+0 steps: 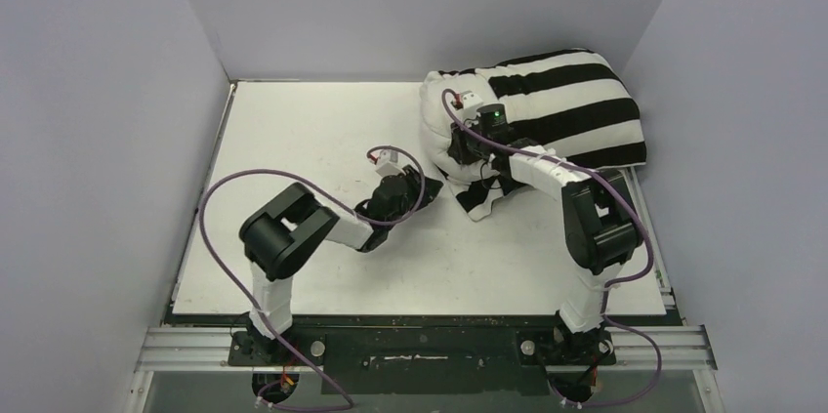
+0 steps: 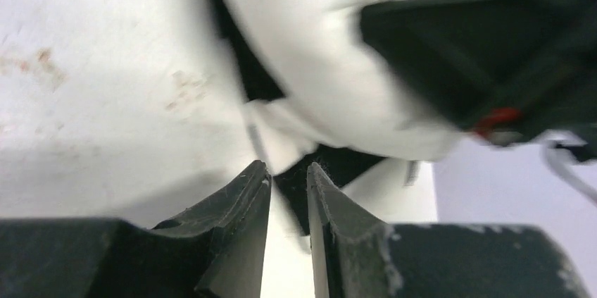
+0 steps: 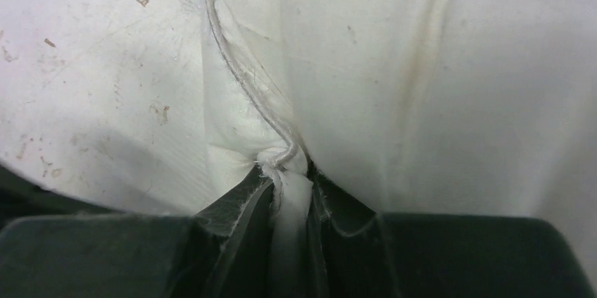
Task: Put the pillow into the pillowcase
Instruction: Stuff the pillow into the pillowcase.
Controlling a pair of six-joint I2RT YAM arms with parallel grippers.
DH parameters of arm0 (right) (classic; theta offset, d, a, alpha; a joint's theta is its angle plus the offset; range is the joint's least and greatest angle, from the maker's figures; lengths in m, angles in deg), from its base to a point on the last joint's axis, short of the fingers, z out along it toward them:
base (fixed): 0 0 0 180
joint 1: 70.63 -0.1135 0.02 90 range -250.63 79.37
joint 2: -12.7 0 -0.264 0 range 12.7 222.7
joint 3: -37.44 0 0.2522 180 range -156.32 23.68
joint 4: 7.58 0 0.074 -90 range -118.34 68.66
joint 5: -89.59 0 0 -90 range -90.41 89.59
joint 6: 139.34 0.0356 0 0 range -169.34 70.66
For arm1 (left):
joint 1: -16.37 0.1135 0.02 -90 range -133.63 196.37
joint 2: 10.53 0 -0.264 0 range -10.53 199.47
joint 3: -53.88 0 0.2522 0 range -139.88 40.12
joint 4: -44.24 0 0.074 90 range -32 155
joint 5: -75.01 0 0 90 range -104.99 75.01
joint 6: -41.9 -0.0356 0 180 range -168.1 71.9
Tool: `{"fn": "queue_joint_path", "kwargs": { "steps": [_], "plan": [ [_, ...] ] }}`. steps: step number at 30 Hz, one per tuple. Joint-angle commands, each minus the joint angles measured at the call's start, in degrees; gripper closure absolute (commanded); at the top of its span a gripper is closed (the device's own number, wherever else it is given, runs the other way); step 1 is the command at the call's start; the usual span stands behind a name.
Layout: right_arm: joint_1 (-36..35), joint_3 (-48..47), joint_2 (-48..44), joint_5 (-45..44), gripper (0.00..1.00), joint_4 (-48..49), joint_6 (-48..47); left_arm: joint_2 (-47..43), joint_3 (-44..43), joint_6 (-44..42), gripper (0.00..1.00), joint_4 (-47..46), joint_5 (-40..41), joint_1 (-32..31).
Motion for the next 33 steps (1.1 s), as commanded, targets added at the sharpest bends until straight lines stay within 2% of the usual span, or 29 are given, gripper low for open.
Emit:
{"fn": "queue_joint_path", "kwargs": {
  "steps": [1,5,10,16,19,24,29,33],
  "plan": [
    [4.25,0.93,-2.08,5.59,1.00,-2.26,3.23,8.61,-1.79,6.78,0.75,-9.99,-1.30,0.61],
    [4.56,0.60,-2.70,6.34,1.00,-2.47,3.84,13.05,-4.12,11.25,0.71,-13.14,0.95,0.56],
    [4.83,1.21,-3.07,6.97,1.00,-1.57,4.80,17.05,-6.38,14.21,0.59,-15.05,1.91,0.52],
    [5.22,1.69,-3.82,6.95,1.00,-1.24,5.07,20.62,-10.13,16.41,0.57,-13.31,1.97,0.53],
    [5.19,1.78,-3.76,7.38,1.00,-1.22,5.34,21.96,-10.85,16.97,0.55,-15.80,2.94,0.84],
    [5.22,2.36,-4.06,7.59,1.00,-0.71,6.04,23.57,-12.46,19.26,0.55,-15.74,3.17,1.64],
    [5.24,1.34,-3.64,7.51,1.00,-1.00,6.08,21.28,-15.76,18.93,0.61,-2.55,4.36,0.41],
    [5.22,0.48,-3.23,7.65,1.00,-1.18,6.18,20.08,-15.60,20.39,0.70,3.18,7.31,-0.57]
  ]
}}
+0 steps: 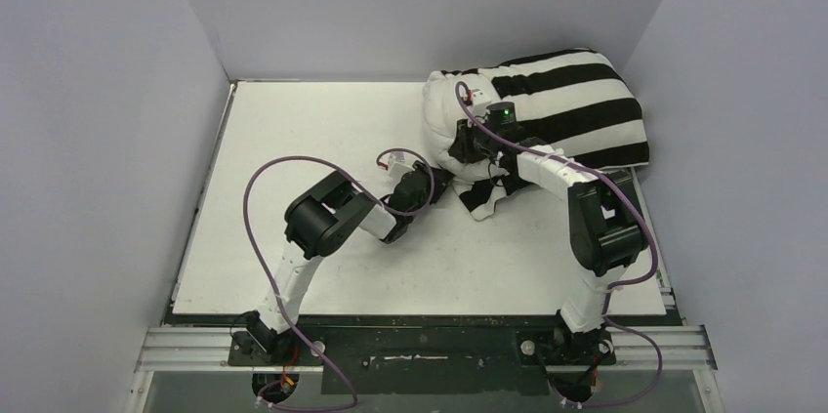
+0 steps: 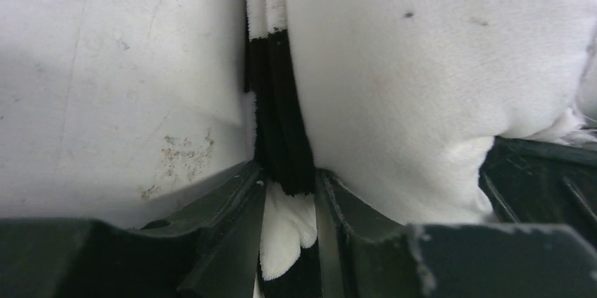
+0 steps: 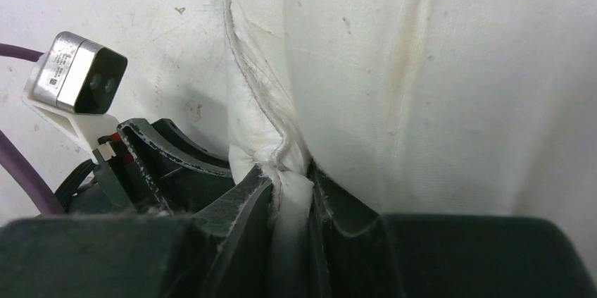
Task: Put the pillow into the pillowcase
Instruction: Stuff the pillow into the pillowcase.
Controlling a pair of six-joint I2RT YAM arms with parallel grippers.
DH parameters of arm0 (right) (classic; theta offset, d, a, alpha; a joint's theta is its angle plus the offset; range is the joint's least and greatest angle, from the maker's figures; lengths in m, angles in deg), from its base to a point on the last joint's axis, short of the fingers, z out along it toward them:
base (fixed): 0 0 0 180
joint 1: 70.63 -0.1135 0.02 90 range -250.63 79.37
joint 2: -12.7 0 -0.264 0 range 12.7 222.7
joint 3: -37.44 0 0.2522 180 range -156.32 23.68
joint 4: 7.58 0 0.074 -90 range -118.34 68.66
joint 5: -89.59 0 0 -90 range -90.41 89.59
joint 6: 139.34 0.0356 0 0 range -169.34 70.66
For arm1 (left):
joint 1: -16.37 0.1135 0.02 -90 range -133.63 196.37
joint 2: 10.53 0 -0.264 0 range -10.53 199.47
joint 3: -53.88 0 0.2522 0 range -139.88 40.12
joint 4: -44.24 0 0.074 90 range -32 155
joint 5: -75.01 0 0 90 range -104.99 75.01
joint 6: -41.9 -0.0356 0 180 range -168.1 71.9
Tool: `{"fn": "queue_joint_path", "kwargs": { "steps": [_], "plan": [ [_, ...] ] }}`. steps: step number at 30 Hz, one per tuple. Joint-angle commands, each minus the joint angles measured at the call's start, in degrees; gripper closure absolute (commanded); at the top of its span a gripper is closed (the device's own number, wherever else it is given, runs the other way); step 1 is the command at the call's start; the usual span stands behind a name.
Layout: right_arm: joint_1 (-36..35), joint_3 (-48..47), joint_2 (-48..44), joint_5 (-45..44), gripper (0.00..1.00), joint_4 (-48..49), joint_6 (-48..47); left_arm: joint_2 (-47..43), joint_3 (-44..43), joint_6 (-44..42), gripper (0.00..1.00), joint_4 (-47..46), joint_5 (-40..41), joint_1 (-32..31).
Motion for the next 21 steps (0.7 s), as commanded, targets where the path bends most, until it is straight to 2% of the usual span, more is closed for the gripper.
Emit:
{"fn": "queue_joint_path", "kwargs": {
  "steps": [1,4,8,12,18,21],
  "plan": [
    [1.76,-0.67,-1.45,-1.22,1.00,-1.24,0.85,-1.56,-1.77,1.42,0.71,11.93,4.19,-0.55],
    [1.72,-0.24,-1.54,-1.26,1.00,-0.94,0.91,-0.18,-2.83,2.28,0.72,11.15,5.24,-0.33],
    [1.76,0.06,-1.29,-0.58,1.00,-1.04,1.04,3.93,-3.57,4.58,0.64,-0.57,4.18,0.99],
    [1.60,1.25,-1.58,-0.13,1.00,-0.38,1.57,7.75,-7.07,6.36,0.58,-5.40,1.77,1.98],
    [1.56,3.12,-2.97,0.05,1.00,0.58,2.18,8.75,-12.20,3.15,0.51,-3.14,1.21,1.50],
    [1.62,2.60,-3.40,0.86,1.00,-1.13,1.79,11.58,-14.90,4.74,0.50,-4.65,-2.54,1.81]
  ]
}}
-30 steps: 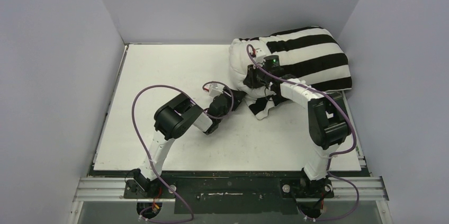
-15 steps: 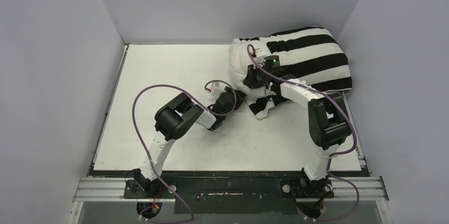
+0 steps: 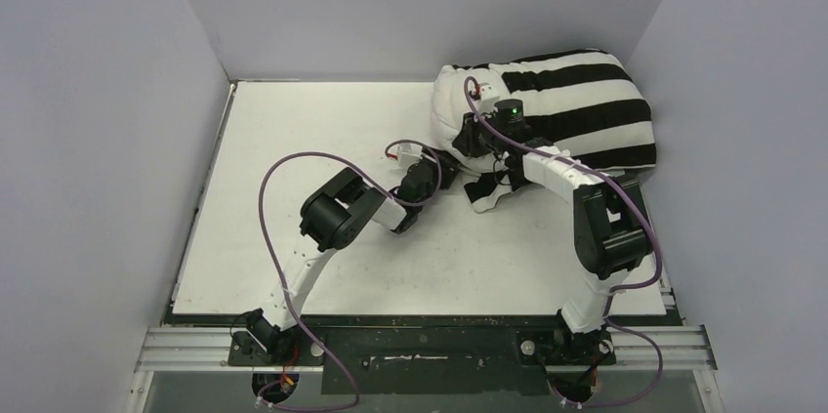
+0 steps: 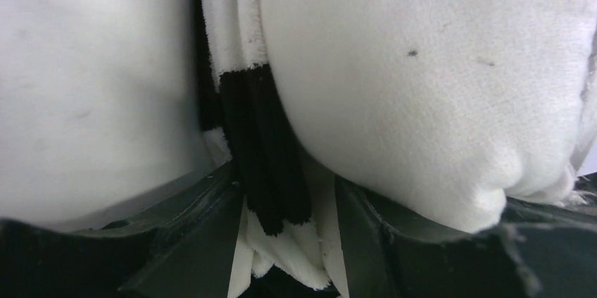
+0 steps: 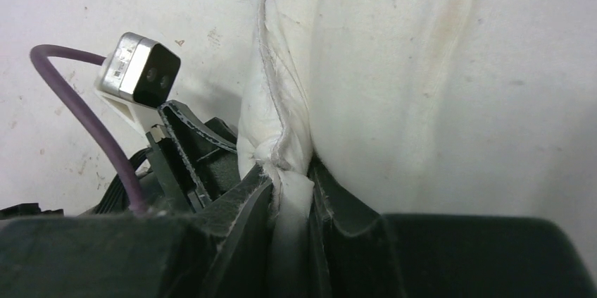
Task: Put the pillow into the pillowcase
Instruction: Stuff the pillow into the pillowcase.
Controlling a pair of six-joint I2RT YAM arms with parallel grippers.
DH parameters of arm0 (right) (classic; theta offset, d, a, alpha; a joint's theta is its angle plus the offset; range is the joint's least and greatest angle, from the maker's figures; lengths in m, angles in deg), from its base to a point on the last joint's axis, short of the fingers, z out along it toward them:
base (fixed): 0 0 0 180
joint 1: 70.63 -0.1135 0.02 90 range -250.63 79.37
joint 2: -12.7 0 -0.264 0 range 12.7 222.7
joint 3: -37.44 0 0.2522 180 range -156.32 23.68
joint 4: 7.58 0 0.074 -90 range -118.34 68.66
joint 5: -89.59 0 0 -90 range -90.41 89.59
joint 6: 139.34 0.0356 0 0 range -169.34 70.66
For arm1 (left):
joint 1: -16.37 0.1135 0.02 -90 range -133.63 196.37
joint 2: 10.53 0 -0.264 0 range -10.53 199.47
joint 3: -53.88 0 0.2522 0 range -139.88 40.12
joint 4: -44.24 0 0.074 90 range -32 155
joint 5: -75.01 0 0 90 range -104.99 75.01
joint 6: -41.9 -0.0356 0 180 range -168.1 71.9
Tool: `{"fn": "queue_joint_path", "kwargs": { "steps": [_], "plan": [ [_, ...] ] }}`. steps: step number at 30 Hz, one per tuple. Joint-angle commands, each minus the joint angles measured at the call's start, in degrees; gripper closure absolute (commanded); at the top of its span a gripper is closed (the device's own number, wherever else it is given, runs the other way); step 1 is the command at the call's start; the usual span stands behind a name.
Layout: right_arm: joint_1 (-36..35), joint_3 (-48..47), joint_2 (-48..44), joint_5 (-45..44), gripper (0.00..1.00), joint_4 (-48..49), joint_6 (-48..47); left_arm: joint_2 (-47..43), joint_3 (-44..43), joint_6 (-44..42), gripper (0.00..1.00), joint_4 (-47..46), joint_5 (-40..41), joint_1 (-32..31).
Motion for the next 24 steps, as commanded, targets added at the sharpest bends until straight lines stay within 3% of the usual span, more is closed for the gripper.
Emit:
{"fn": "queue_joint_path", "kwargs": {
  "steps": [1,5,7,9,13,20,24],
  "plan": [
    [0.51,1.24,-2.19,0.71,1.00,-5.91,0.69,4.97,-5.37,0.30,0.50,0.07,-4.10,1.00],
    [0.53,1.22,-2.01,1.80,1.00,-7.06,1.13,5.48,-8.68,0.20,0.61,5.59,-5.84,0.73],
    [0.54,1.80,-2.07,1.99,1.00,-6.67,1.28,5.19,-9.07,-0.15,0.76,7.63,-5.40,0.69],
    [0.50,1.92,-2.41,1.48,1.00,-7.06,1.25,4.69,-8.40,-0.58,1.00,7.42,-4.94,0.80],
    [0.58,1.88,-4.70,-2.39,0.98,-9.33,0.81,1.09,-3.60,-3.10,1.00,6.80,-4.08,1.51],
    [-0.91,4.64,-12.56,-11.37,0.54,-17.81,-4.72,-8.38,7.79,-10.83,1.00,6.19,-8.00,2.00],
    [-1.46,4.63,-19.61,-9.40,0.47,-21.95,-4.09,-13.37,13.41,-13.06,1.00,3.67,-9.55,2.74]
  ]
}}
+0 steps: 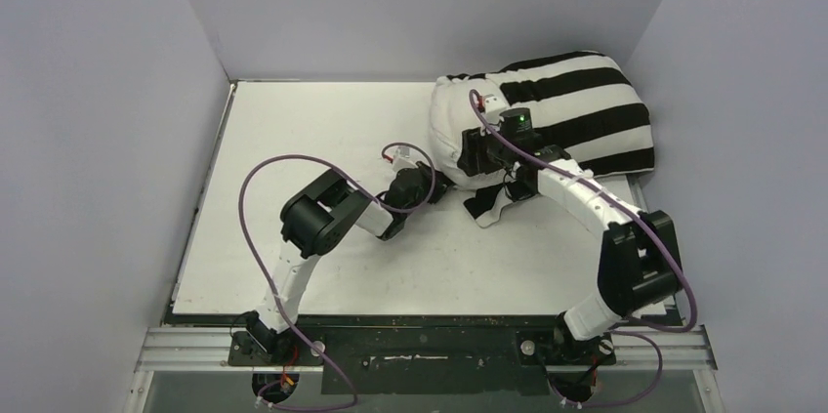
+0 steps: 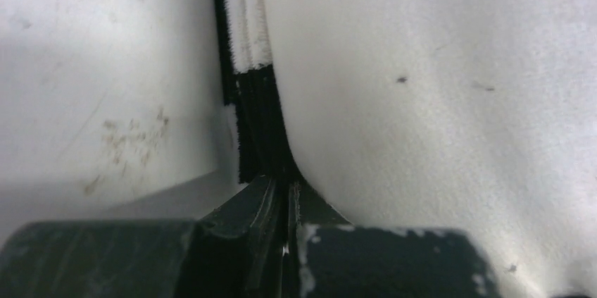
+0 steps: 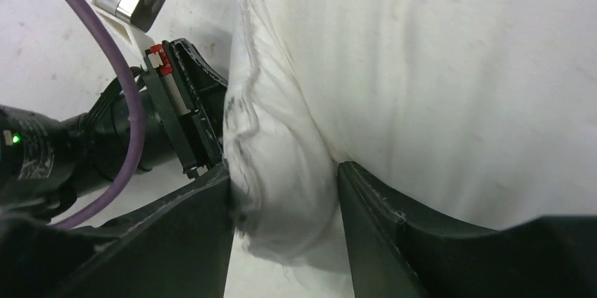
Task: Put the pillow into the pillowcase
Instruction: Stuff the pillow into the pillowcase.
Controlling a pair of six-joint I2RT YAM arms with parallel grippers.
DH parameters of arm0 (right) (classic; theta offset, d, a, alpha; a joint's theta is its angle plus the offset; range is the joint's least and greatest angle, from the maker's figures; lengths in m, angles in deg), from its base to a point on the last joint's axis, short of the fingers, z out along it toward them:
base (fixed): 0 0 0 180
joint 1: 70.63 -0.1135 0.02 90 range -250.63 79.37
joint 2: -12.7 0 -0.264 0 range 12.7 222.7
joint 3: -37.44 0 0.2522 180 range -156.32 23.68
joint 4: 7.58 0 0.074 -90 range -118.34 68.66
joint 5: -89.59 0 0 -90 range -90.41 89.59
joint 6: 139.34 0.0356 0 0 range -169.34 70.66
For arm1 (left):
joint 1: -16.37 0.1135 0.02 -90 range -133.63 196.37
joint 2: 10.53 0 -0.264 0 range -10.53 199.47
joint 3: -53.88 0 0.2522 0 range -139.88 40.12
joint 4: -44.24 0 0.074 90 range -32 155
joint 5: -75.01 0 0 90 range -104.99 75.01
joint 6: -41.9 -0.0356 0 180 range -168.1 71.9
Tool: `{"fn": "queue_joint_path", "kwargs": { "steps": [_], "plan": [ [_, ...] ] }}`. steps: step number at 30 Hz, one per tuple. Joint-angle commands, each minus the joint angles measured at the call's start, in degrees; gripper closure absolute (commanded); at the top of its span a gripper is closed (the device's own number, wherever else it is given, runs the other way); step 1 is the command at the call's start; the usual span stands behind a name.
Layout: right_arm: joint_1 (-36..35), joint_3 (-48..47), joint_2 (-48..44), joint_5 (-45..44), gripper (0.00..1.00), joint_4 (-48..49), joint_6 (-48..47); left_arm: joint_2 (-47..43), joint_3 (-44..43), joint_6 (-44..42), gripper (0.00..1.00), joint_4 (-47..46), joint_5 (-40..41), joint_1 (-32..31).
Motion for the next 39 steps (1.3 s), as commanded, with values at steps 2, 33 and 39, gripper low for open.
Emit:
{"fn": "queue_joint_path", "kwargs": {
  "steps": [2,33,39],
  "plan": [
    [0.23,-0.56,-10.88,-3.71,0.47,-9.91,-0.40,-9.54,6.16,-9.03,1.00,1.02,-1.41,2.43],
    [-12.62,-6.64,-2.00,-11.34,0.78,-17.42,-0.37,-39.65,18.05,-23.08,1.00,11.25,5.71,-2.00],
    [-9.88,-6.10,4.06,-23.16,0.76,-23.09,-0.51,-44.40,19.96,-26.27,1.00,13.77,10.28,-2.30]
  ]
}}
